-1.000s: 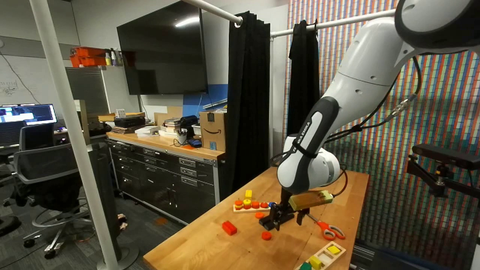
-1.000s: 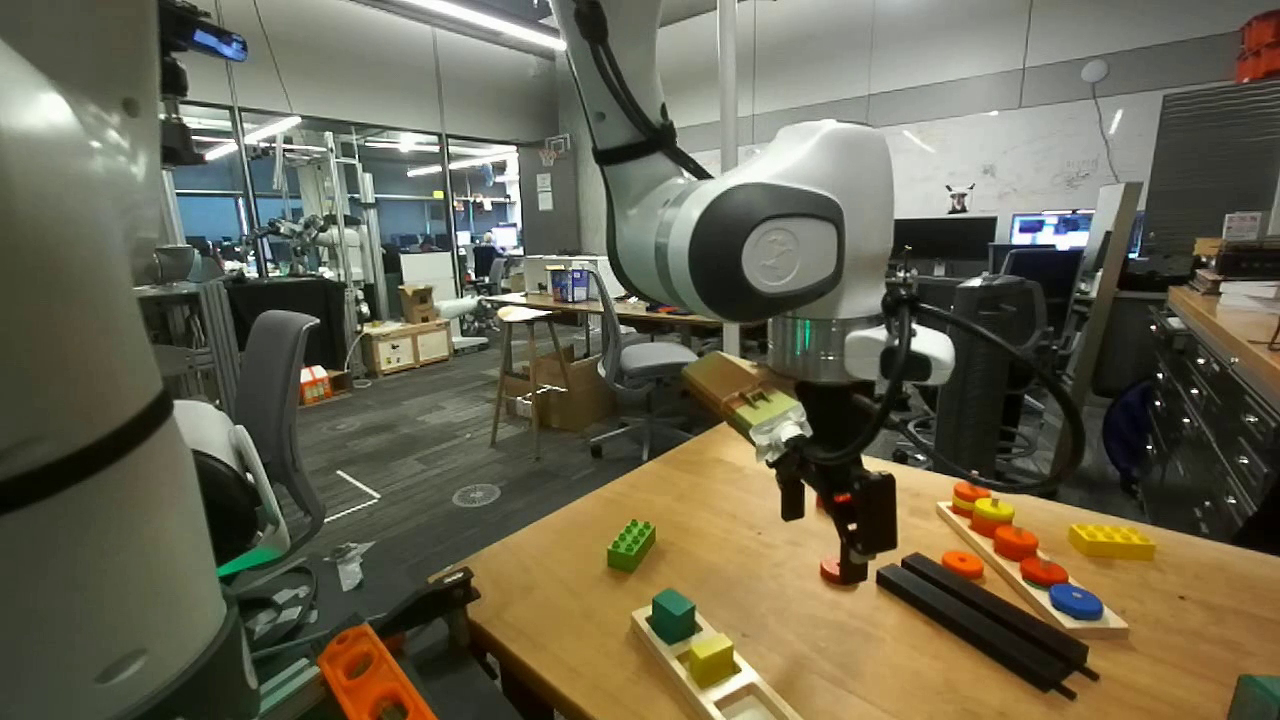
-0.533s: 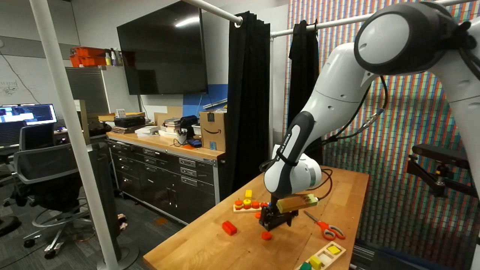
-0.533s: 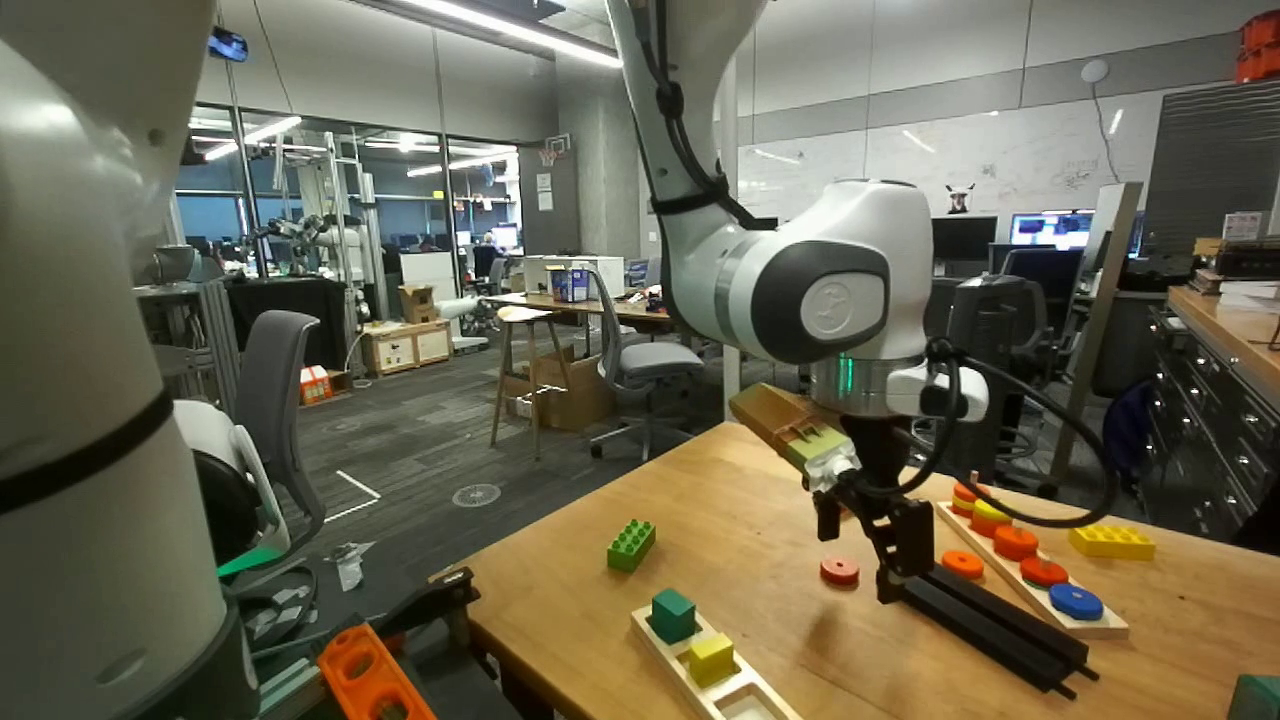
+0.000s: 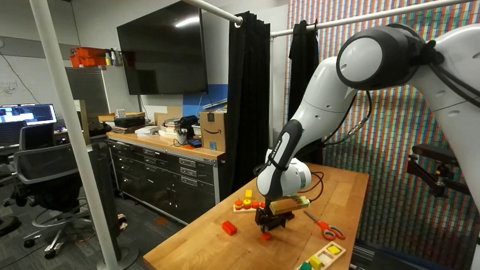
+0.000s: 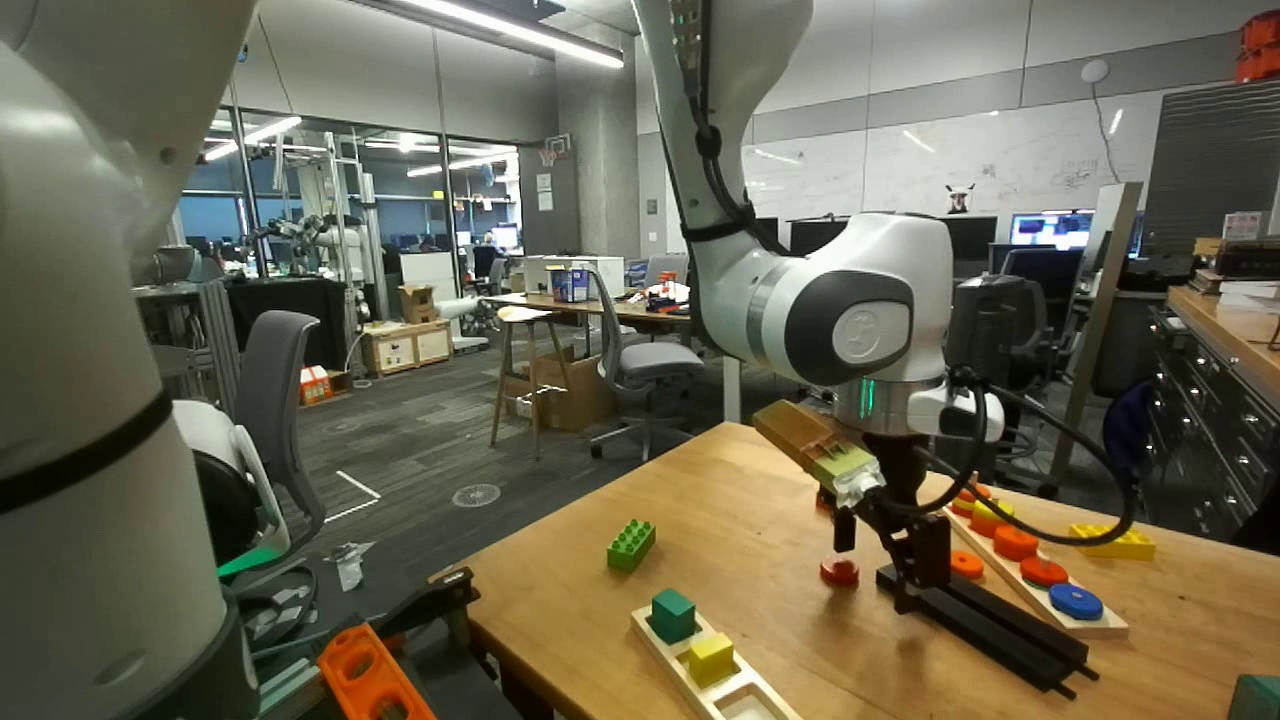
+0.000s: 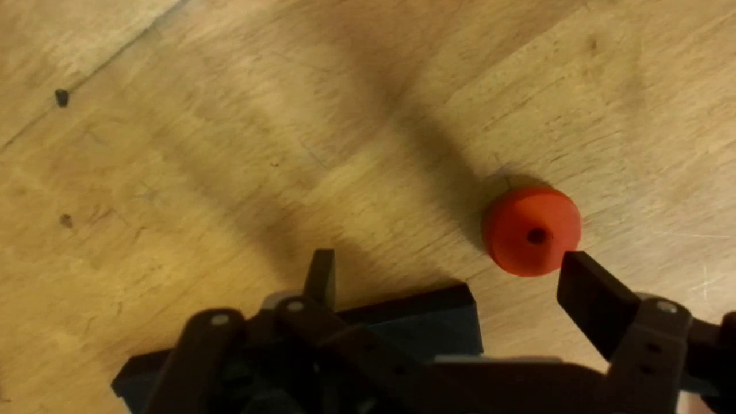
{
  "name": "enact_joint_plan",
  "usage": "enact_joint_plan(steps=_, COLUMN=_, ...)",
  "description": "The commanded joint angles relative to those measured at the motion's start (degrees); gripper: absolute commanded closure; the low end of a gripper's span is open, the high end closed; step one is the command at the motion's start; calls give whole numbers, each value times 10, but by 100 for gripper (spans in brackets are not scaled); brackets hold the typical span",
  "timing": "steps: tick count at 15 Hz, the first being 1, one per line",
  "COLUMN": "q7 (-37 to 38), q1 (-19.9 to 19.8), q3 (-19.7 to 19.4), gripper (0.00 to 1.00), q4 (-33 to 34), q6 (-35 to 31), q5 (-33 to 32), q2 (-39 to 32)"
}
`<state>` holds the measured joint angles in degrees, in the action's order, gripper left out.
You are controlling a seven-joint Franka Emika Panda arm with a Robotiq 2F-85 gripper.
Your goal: Place the orange ring on the left on the wooden board
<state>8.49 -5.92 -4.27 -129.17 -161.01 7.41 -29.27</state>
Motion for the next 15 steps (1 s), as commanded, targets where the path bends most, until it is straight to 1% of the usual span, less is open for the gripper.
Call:
enact_joint_plan(steps=1, q7=2, q1=1, q3=8, gripper=0, q4=22, q6=16, q5=10, q2=-6)
enact_joint_plan(steps=6, q7=0, q1=-2, q3=17, gripper=0, q4=32, q6=40, q5=15, q2=-13)
enact_joint_plan(steps=15, q7=-3, q1=-2, q3=23, gripper=0, q4=48, q6=57, q5=17, q2=-30)
